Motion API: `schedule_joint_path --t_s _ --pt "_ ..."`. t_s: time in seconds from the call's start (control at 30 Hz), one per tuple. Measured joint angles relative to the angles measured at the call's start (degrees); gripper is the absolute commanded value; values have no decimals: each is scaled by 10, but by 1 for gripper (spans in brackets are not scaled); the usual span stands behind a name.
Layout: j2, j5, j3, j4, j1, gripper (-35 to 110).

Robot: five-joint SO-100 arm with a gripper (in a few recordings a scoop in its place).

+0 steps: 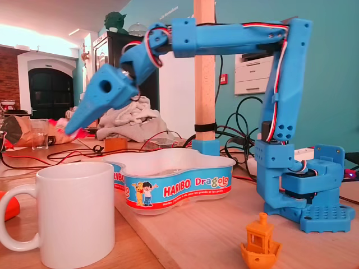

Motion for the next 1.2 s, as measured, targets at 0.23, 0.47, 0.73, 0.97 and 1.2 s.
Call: schedule_joint_path --t_s 0.23,0.47,0.73,0.97,1.2 --pt "-22 -3 -39 3 -13 -2" --pt "-22 -3 -40 3 -66 -2" --pt "-23 -8 -2 3 -73 -2" --pt "-22 -65 27 3 -75 -2" --pt "-22 -82 29 3 -77 -2"
